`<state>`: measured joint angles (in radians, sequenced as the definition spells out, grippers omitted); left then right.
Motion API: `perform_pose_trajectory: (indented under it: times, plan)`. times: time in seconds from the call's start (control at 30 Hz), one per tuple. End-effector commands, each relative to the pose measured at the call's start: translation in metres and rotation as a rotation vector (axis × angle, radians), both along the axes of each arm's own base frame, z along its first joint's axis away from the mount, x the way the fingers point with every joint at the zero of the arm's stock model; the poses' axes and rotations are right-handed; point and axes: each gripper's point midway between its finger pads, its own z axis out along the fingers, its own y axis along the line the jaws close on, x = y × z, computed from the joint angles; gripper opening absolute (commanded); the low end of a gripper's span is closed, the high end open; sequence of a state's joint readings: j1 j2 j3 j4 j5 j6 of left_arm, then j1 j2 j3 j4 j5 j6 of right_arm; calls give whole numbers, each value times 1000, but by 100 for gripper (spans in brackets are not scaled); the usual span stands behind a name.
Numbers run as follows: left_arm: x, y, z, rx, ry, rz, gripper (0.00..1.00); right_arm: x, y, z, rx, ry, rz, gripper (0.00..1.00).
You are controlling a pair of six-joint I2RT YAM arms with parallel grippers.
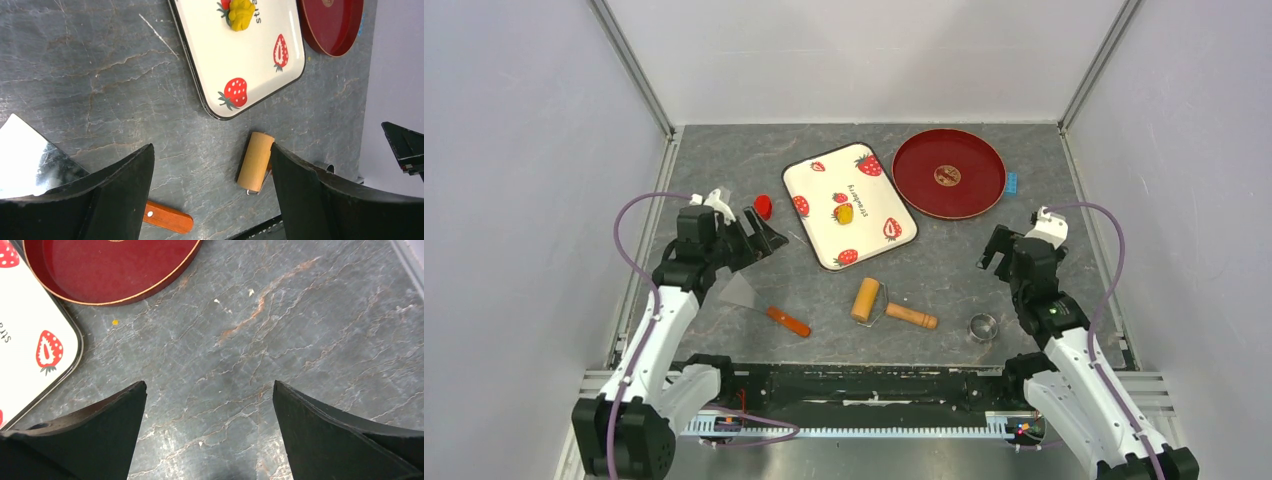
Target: Roll out the dumpling wrappers from the dough
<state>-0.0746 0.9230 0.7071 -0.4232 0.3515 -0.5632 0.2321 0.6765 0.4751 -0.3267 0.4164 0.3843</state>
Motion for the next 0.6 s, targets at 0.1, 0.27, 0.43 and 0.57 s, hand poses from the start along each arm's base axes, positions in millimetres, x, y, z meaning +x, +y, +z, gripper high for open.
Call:
perform_pose_trajectory:
  times: [0.1,0.27,0.43,0.57]
  plan:
    - [7,-4,-15,-3,69,-21,89,-6,16,-10,96,36,37,98]
    - [16,-6,-11,18,86,-64,90,-6,22,-18,95,90,70,98]
    - [23,-12,-3,12,57,-113,90,-8,21,-15,72,121,83,98]
    - [26,-17,-5,-15,59,-135,89,-2,34,-5,82,99,170,98]
